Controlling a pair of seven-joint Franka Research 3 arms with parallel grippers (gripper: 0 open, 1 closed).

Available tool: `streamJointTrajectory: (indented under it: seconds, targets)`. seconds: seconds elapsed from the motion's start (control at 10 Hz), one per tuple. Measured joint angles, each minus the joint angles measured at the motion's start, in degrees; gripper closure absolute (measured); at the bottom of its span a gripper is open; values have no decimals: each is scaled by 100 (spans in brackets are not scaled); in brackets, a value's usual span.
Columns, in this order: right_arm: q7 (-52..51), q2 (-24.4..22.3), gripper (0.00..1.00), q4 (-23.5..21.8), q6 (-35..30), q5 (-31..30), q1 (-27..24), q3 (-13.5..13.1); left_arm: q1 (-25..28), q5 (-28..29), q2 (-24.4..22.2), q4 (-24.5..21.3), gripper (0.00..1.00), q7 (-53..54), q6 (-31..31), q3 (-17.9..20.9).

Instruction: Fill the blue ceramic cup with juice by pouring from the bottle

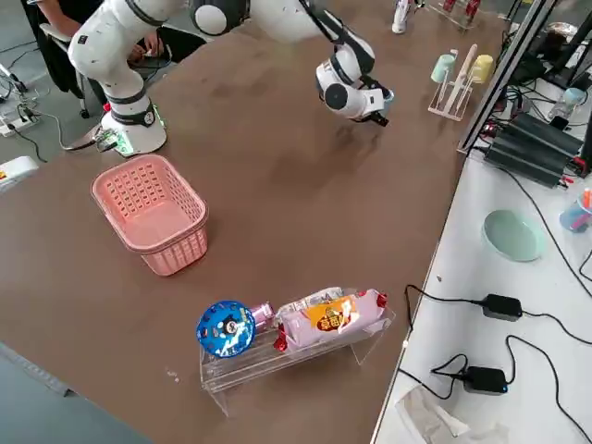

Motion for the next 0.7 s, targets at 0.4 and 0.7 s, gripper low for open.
streamJointTrajectory:
  seconds: [0.4,0.7]
  targets:
    - [-39,168,0,275,32,19,72,-1,-8,-417,149,-48,0,137,14,-173]
    - [-87,274,0,329,34,39,153,-1,-4,-463,157,-250,0,138,40,-206]
